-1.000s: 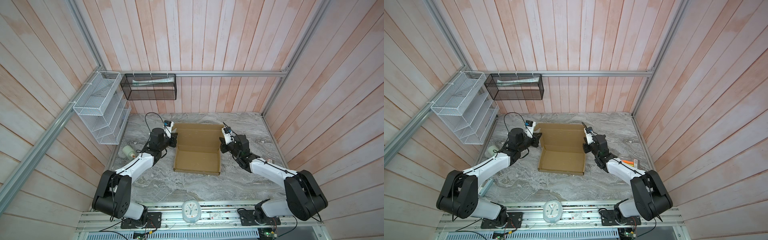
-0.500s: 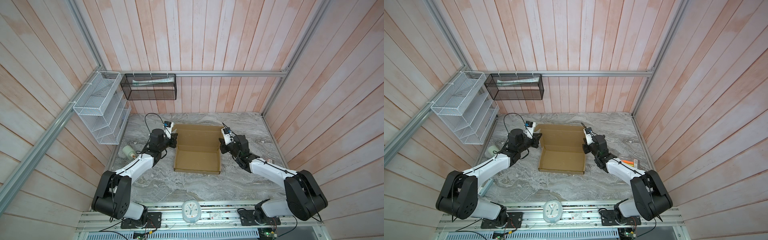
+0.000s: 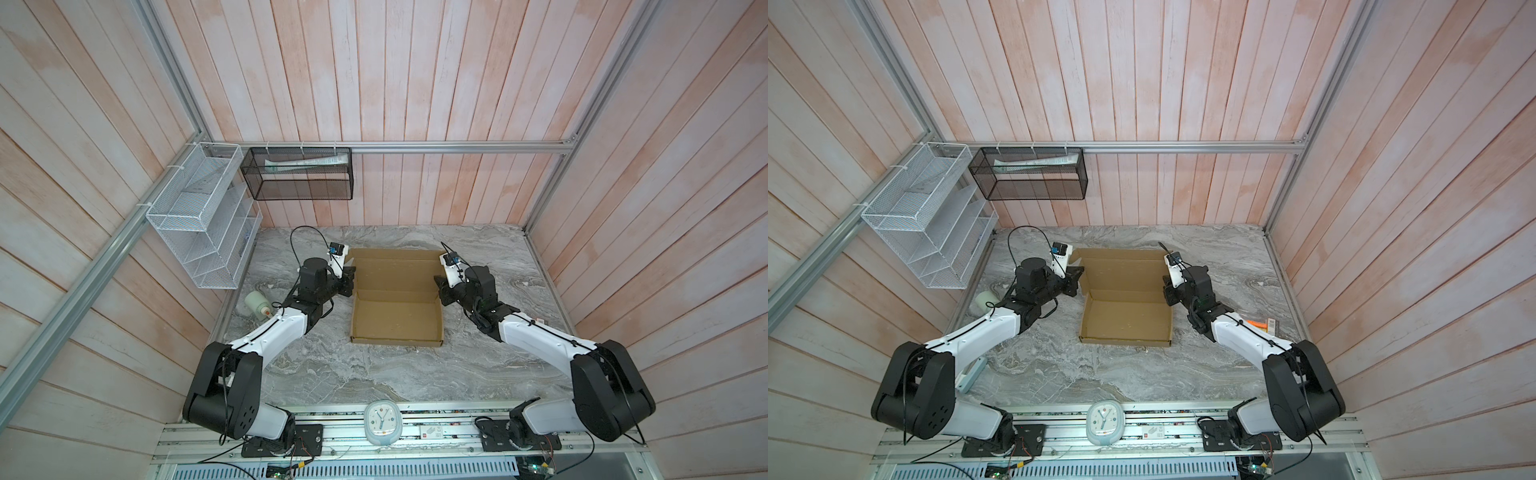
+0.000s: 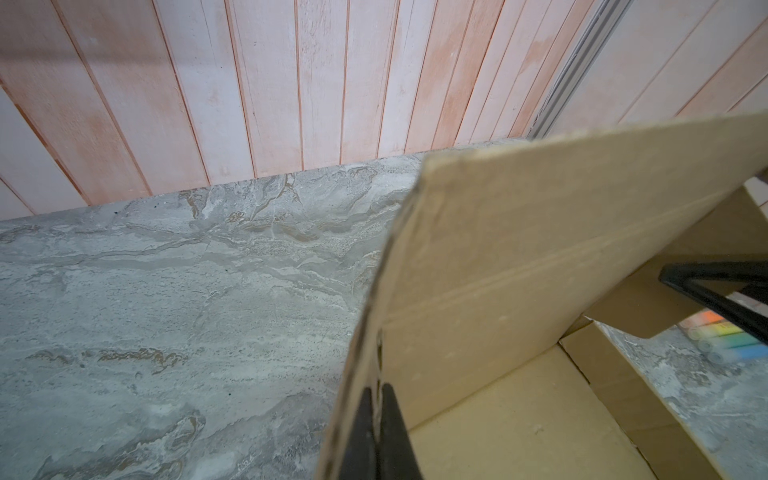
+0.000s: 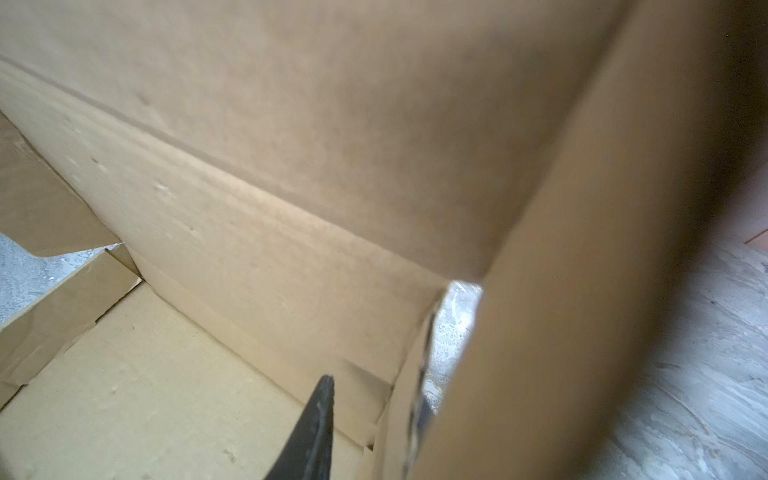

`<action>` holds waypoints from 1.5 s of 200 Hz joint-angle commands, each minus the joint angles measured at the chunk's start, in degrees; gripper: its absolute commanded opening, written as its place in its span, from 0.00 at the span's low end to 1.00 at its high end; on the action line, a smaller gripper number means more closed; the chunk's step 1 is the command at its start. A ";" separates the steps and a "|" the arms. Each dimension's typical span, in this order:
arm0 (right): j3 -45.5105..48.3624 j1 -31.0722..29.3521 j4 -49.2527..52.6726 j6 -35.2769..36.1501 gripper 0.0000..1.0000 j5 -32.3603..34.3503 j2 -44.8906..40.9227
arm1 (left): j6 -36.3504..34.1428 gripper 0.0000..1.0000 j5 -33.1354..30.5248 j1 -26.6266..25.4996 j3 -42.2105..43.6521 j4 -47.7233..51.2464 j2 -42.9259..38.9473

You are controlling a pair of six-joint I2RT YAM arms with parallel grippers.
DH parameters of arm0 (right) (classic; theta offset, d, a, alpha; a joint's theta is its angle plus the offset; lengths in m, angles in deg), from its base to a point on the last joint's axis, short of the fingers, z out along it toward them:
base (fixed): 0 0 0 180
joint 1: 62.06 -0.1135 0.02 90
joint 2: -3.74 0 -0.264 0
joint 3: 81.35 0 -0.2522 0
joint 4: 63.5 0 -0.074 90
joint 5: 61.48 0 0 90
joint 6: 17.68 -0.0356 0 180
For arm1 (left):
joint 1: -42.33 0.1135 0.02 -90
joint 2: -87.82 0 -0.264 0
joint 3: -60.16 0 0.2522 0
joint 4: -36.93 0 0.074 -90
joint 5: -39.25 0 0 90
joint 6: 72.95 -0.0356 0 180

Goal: Fold the paper box

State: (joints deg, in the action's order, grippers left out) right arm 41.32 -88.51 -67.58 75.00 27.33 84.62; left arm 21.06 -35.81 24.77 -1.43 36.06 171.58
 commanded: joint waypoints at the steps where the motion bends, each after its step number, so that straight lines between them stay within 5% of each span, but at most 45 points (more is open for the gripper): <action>1: -2.40 -1.41 0.72 1.13 0.29 -2.00 -1.22 | -1.54 0.00 4.81 -1.33 0.46 -1.88 -1.40; 221: 5.79 2.89 -10.25 -4.14 0.34 0.65 -4.86 | -1.81 0.00 4.62 -0.67 1.61 -1.85 -2.68; 300: 4.21 3.17 -7.82 -4.35 0.20 -3.00 -6.00 | -1.75 0.00 4.53 -0.54 1.25 -1.65 -2.70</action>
State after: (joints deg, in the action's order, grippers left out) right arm 46.70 -85.52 -75.43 71.15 26.50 79.98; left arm 19.66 -32.33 24.18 -0.49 35.69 169.86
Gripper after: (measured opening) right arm 0.215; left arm 0.056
